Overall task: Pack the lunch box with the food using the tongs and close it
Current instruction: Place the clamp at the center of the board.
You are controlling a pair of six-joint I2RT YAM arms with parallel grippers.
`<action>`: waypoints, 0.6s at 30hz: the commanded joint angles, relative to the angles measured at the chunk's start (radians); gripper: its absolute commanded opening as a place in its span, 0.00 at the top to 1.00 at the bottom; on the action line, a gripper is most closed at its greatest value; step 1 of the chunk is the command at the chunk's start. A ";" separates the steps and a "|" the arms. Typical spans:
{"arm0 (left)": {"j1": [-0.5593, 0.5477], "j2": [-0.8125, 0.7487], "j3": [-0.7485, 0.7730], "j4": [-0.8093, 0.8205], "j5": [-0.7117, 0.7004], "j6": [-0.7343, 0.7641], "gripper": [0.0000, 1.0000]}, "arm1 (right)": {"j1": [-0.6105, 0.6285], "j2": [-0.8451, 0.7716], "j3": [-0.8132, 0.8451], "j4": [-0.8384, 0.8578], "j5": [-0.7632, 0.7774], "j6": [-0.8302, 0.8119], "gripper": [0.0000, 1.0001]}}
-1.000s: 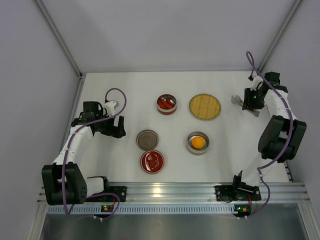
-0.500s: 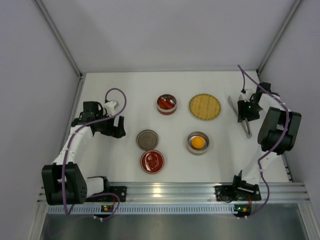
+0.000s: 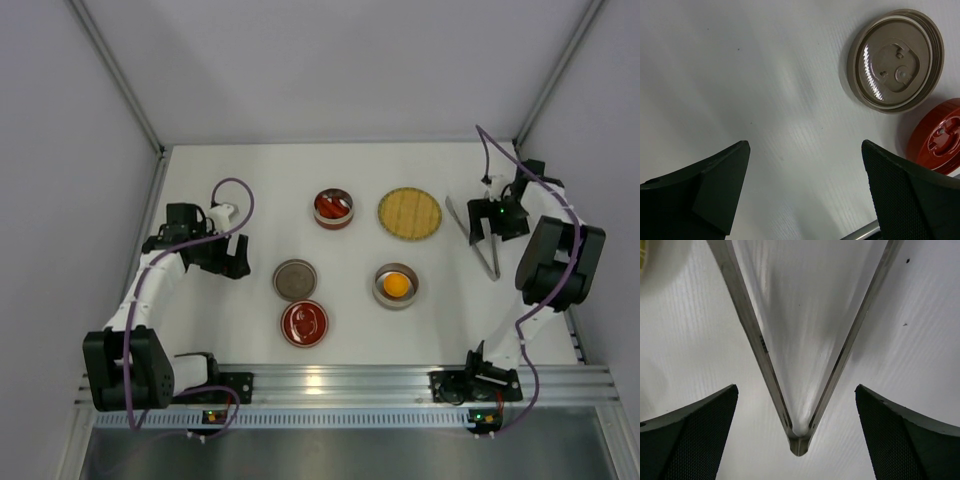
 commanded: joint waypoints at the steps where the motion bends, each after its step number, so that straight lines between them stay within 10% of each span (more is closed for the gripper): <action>1: -0.002 -0.042 0.055 -0.037 0.014 0.032 0.02 | 0.001 -0.113 0.132 -0.113 -0.056 -0.031 0.01; 10: -0.003 -0.100 0.078 -0.163 0.072 0.164 0.02 | 0.016 -0.357 0.291 -0.306 -0.335 -0.060 0.01; 18: -0.026 -0.158 0.038 -0.263 0.146 0.314 0.02 | 0.194 -0.619 -0.054 -0.241 -0.331 -0.046 0.01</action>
